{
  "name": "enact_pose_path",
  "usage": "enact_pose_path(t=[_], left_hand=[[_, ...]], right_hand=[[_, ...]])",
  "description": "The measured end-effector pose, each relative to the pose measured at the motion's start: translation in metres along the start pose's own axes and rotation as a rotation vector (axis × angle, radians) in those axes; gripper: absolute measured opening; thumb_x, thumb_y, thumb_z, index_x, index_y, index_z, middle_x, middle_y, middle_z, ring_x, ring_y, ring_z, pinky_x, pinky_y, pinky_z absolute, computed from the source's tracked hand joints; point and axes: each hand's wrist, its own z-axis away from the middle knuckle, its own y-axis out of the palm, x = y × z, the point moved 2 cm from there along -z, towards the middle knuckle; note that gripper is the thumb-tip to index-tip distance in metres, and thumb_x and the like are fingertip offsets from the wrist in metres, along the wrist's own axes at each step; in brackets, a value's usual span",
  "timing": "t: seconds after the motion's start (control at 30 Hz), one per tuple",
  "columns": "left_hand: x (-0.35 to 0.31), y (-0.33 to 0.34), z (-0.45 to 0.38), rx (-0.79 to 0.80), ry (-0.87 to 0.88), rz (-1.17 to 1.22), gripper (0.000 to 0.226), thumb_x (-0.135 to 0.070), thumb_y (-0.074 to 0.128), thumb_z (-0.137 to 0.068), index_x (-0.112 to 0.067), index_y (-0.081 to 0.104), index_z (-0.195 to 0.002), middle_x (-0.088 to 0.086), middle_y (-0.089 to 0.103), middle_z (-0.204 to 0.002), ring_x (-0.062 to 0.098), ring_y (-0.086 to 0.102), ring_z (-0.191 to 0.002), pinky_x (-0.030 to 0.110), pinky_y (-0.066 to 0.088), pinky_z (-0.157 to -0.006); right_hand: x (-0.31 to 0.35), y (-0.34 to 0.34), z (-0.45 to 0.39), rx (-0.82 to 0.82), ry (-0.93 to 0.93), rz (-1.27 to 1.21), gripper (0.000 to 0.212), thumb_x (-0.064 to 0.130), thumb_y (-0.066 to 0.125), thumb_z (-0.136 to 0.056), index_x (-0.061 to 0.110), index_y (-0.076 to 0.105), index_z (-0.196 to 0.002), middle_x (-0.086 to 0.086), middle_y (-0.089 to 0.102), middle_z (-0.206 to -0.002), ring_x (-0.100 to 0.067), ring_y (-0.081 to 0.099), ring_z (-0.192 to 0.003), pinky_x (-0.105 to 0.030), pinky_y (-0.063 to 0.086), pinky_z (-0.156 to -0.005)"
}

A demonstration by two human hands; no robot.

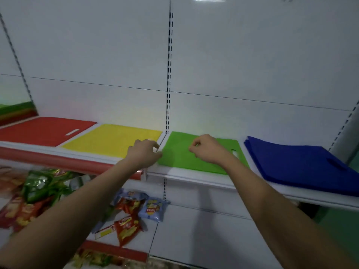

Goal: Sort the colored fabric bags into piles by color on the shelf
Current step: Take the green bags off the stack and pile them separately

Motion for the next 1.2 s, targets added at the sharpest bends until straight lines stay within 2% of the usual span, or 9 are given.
enact_pose_path(t=[0.07, 0.2, 0.3, 0.37, 0.53, 0.67, 0.83, 1.0, 1.2], left_hand=[[0.01, -0.005, 0.025, -0.058, -0.036, -0.02, 0.038, -0.043, 0.051, -0.096, -0.021, 0.061, -0.127, 0.006, 0.061, -0.127, 0.031, 0.042, -0.125, 0.042, 0.044, -0.096], [0.045, -0.023, 0.092, -0.169, -0.108, 0.016, 0.027, -0.04, 0.052, -0.095, -0.017, 0.067, -0.097, 0.003, 0.066, -0.095, 0.023, 0.057, -0.095, 0.038, 0.051, -0.074], [0.082, -0.037, 0.147, -0.193, -0.209, -0.001, 0.037, -0.038, 0.052, -0.093, -0.016, 0.051, -0.064, -0.003, 0.052, -0.059, 0.015, 0.047, -0.052, 0.026, 0.034, -0.048], [0.107, -0.047, 0.179, -0.167, -0.269, -0.026, 0.043, -0.039, 0.052, -0.095, -0.016, 0.043, -0.059, 0.001, 0.041, -0.053, 0.017, 0.039, -0.046, 0.026, 0.027, -0.047], [0.165, -0.094, 0.245, -0.232, -0.45, -0.114, 0.041, -0.042, 0.052, -0.096, -0.011, 0.058, -0.069, 0.006, 0.061, -0.061, 0.018, 0.054, -0.051, 0.023, 0.034, -0.045], [0.217, -0.129, 0.288, -0.254, -0.534, -0.139, 0.024, -0.043, 0.051, -0.095, -0.027, 0.06, -0.079, -0.004, 0.066, -0.072, 0.013, 0.062, -0.062, 0.03, 0.049, -0.052], [0.3, -0.169, 0.33, -0.302, -0.613, -0.108, 0.024, -0.049, 0.052, -0.093, -0.028, 0.065, -0.092, -0.006, 0.069, -0.079, 0.011, 0.064, -0.066, 0.028, 0.053, -0.058], [0.392, -0.205, 0.366, -0.332, -0.664, -0.143, 0.031, -0.056, 0.052, -0.09, -0.03, 0.064, -0.103, -0.007, 0.068, -0.093, 0.009, 0.063, -0.077, 0.036, 0.059, -0.071], [0.485, -0.236, 0.386, -0.298, -0.717, -0.135, 0.036, -0.053, 0.05, -0.093, -0.025, 0.064, -0.111, -0.007, 0.063, -0.091, 0.012, 0.062, -0.083, 0.037, 0.057, -0.077]], right_hand=[[0.021, 0.024, 0.01, 0.07, -0.072, -0.079, 0.032, 0.021, 0.058, -0.092, -0.01, 0.065, -0.088, -0.029, 0.063, -0.077, -0.017, 0.046, -0.061, -0.03, 0.038, -0.06], [0.068, 0.076, 0.038, 0.255, -0.24, -0.208, 0.03, 0.027, 0.055, -0.097, 0.004, 0.069, -0.085, -0.012, 0.068, -0.08, -0.019, 0.057, -0.065, -0.037, 0.051, -0.062], [0.105, 0.118, 0.061, 0.409, -0.312, -0.304, 0.03, 0.027, 0.052, -0.1, 0.005, 0.068, -0.09, -0.01, 0.068, -0.081, -0.019, 0.059, -0.064, -0.036, 0.052, -0.061], [0.133, 0.142, 0.075, 0.462, -0.357, -0.312, 0.034, 0.029, 0.051, -0.1, 0.001, 0.067, -0.09, -0.013, 0.067, -0.081, -0.022, 0.059, -0.064, -0.039, 0.053, -0.062], [0.215, 0.176, 0.097, 0.468, -0.497, -0.226, 0.037, 0.034, 0.051, -0.1, 0.009, 0.053, -0.073, -0.014, 0.046, -0.069, -0.022, 0.043, -0.059, -0.03, 0.035, -0.055], [0.283, 0.192, 0.106, 0.43, -0.628, -0.056, 0.04, 0.034, 0.049, -0.1, 0.009, 0.051, -0.07, -0.012, 0.045, -0.065, -0.021, 0.042, -0.058, -0.029, 0.027, -0.049], [0.37, 0.228, 0.11, 0.388, -0.726, 0.093, 0.039, 0.036, 0.05, -0.098, 0.009, 0.055, -0.071, -0.008, 0.056, -0.066, -0.022, 0.052, -0.06, -0.032, 0.034, -0.052], [0.459, 0.282, 0.118, 0.403, -0.768, 0.115, 0.034, 0.04, 0.052, -0.095, 0.009, 0.065, -0.089, -0.007, 0.067, -0.082, -0.024, 0.063, -0.077, -0.037, 0.052, -0.069], [0.54, 0.342, 0.111, 0.379, -0.777, 0.121, 0.037, 0.04, 0.053, -0.092, 0.005, 0.067, -0.087, -0.01, 0.068, -0.081, -0.027, 0.065, -0.074, -0.044, 0.055, -0.066]])
